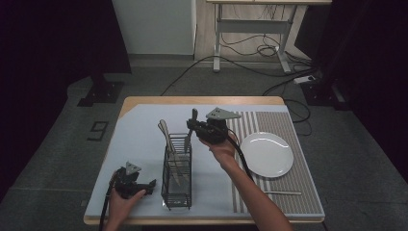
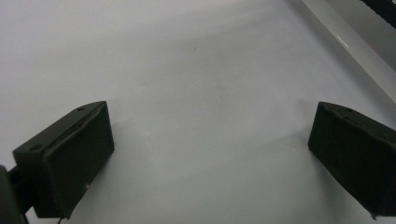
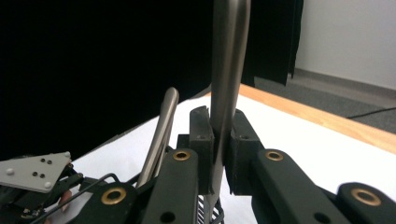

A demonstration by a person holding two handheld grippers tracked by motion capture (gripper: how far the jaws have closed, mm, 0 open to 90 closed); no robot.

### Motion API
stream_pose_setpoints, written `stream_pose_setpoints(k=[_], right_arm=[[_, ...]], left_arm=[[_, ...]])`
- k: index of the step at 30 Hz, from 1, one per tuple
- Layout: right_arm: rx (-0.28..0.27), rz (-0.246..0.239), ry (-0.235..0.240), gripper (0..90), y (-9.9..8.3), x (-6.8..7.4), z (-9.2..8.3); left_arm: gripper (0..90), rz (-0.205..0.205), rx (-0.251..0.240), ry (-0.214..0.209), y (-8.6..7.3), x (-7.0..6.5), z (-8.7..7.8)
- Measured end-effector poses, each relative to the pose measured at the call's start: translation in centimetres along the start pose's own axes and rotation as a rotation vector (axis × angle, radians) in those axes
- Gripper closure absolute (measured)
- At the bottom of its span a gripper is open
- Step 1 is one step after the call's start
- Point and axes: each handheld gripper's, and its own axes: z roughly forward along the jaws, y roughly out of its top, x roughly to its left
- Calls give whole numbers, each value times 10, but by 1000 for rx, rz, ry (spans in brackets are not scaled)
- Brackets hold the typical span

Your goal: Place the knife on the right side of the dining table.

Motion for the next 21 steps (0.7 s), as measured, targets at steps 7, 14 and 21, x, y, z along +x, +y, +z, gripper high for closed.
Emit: stream_pose_setpoints(k=[7, 14, 21], right_arm=[[-56, 46, 17, 826, 4, -7, -21], [-117, 110, 31, 827, 8, -16, -43], [-171, 160, 39, 829, 10, -23, -62]], left_arm=[[0, 0, -1, 1, 0, 0, 0], [0, 0, -3, 1, 0, 0, 0], [0, 1, -2, 1, 0, 0, 0]])
